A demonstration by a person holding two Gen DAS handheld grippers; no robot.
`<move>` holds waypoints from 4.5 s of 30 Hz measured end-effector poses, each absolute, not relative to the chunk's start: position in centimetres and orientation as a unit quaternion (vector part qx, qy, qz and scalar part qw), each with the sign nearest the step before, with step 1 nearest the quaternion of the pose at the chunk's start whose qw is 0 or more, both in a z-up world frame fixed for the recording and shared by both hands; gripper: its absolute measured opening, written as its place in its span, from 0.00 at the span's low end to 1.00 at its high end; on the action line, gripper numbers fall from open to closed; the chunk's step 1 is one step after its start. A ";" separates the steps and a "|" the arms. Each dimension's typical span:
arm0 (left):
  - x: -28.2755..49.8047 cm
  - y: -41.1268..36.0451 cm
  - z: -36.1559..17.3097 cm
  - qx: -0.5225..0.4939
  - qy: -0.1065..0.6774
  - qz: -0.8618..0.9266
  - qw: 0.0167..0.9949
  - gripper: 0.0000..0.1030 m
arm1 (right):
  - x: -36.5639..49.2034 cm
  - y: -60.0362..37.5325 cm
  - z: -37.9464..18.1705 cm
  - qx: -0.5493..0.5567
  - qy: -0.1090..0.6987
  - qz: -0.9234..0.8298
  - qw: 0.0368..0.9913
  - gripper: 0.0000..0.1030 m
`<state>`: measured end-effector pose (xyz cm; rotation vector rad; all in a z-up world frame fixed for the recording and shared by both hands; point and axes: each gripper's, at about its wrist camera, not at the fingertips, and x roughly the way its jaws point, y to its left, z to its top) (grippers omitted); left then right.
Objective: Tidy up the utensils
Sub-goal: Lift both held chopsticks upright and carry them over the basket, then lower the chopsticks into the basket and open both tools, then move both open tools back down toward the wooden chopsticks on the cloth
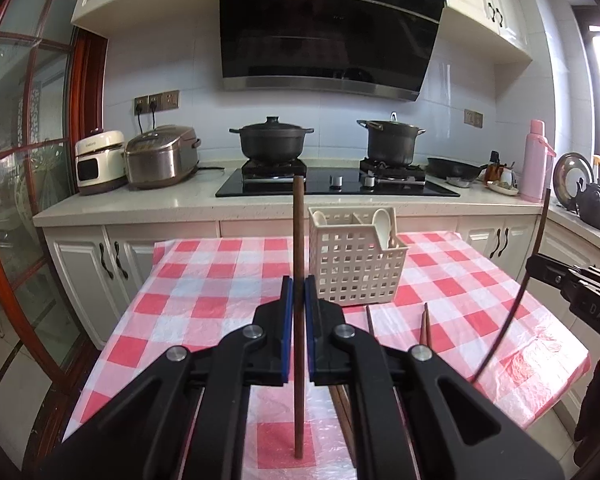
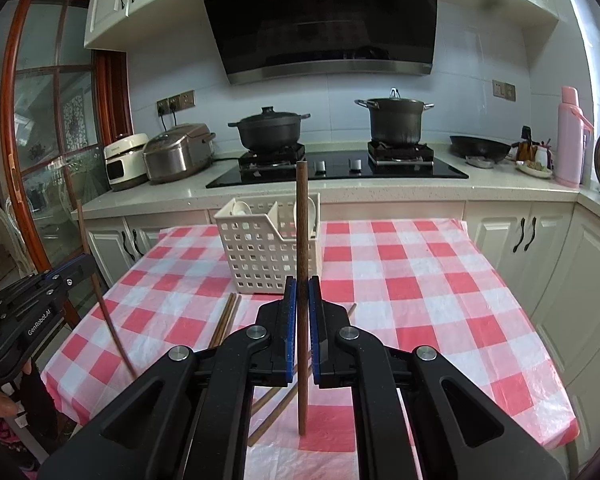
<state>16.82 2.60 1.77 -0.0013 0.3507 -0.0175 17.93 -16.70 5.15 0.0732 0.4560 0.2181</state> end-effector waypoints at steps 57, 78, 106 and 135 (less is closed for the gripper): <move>38.9 0.3 15.8 -0.004 0.132 -0.068 0.989 0.06 | 38.6 -13.5 13.8 0.018 0.196 0.146 0.969 0.06; 43.9 3.9 7.4 -0.029 0.227 -0.045 0.972 0.25 | 43.8 -12.4 7.7 0.040 0.283 0.144 0.947 0.38; 34.4 6.8 0.6 -0.026 0.233 0.061 0.970 0.95 | 36.0 -17.8 1.6 0.073 0.323 0.086 0.940 0.39; 29.3 6.4 -8.6 -0.002 0.300 0.078 0.951 0.95 | 31.9 -16.0 -9.5 0.064 0.444 0.049 0.892 0.35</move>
